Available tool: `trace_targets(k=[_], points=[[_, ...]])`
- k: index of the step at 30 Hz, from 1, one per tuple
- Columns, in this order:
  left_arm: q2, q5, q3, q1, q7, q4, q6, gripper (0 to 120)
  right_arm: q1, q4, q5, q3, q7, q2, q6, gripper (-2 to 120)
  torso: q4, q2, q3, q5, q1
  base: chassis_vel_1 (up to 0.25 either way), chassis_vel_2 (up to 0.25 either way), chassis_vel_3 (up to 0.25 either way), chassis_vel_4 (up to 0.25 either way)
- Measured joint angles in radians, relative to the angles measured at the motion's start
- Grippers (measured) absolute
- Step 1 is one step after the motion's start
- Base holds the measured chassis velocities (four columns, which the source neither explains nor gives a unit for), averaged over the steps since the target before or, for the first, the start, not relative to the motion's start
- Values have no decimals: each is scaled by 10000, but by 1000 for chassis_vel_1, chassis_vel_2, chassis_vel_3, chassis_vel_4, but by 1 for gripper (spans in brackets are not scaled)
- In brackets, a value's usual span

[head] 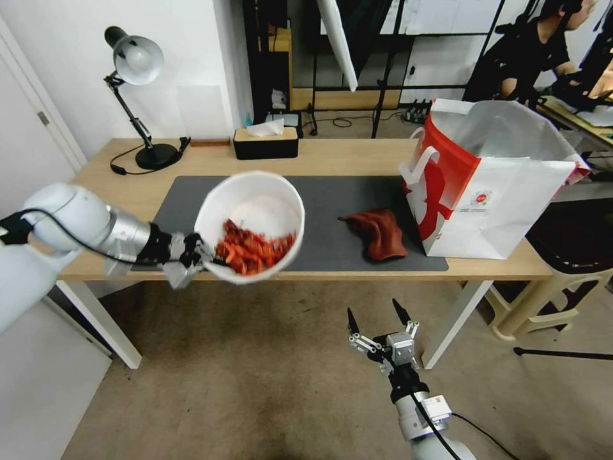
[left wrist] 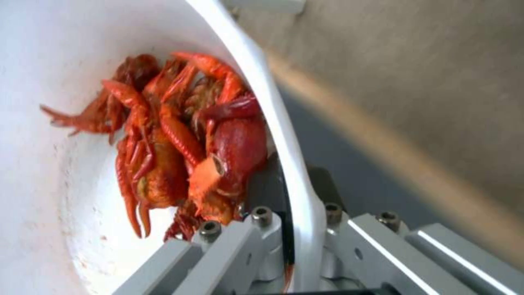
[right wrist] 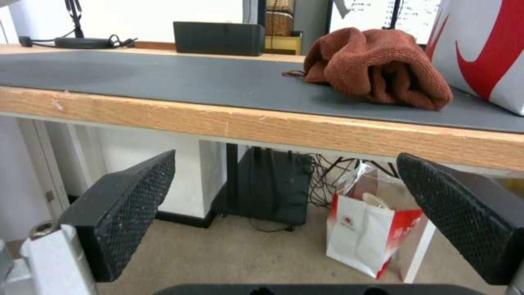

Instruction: Sweep shrimp from table into container with towel, then put container into takeout bag.

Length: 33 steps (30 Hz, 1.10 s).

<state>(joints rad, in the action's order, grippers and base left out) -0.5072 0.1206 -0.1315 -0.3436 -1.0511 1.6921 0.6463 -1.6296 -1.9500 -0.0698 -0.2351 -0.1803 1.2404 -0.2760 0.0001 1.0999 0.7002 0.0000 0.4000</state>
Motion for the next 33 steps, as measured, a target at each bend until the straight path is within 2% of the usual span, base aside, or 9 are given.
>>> trace_targets(k=[6, 13, 14, 17, 18, 20, 22, 25, 33], points=[[-1111, 184, -1095, 1594, 125, -1066, 23, 0, -5, 5, 38, 15, 7, 79, 15, 100, -2, 0, 0, 3, 0, 0, 0, 0, 0], [-3153, 466, -2353, 3129, 839, -2978, 110, 0, 68, 87, 51, -8, 15, 217, 32, 100, -2, 0, 0, 3, 1, 0, 0, 0, 0], [-3153, 466, -2353, 3129, 839, -2978, 110, 0, 68, 87, 51, -8, 15, 217, 32, 100, -2, 0, 0, 3, 1, 0, 0, 0, 0], [-4246, 813, -2632, 3778, 1249, -4179, 260, 0, 39, 132, 113, -51, 31, 330, 27, 100, 2, -1, -1, 1, 0, 0, 0, 0, 0], [-4246, 813, -2632, 3778, 1249, -4179, 260, 0, 39, 132, 113, -51, 31, 330, 27, 100, 2, -1, -1, 1, 0, 0, 0, 0, 0], [-5074, 1062, -2733, 4207, 1512, -5017, 390, 0, 27, 181, 144, -86, 40, 417, 11, 100, -9, -1, 0, 3, 1, 0, 0, 0, 0], [-5289, 1146, -2749, 4315, 1630, -5246, 397, 0, 40, 207, 148, -85, 40, 430, 4, 100, -11, 0, 0, 5, 1, 0, 0, 0, 0], [-6234, 1499, -2699, 4686, 1983, -6143, 444, 0, 115, 307, 153, -73, 42, 455, -19, 100, 0, 0, -1, 3, 1, 0, 0, 0, 0], [-7216, 1866, -2578, 5336, 2738, -7038, 582, 0, 171, 349, 154, -78, 43, 466, -26, 100, -1, 1, -1, 1, 2, 0, 0, 0, 0]])
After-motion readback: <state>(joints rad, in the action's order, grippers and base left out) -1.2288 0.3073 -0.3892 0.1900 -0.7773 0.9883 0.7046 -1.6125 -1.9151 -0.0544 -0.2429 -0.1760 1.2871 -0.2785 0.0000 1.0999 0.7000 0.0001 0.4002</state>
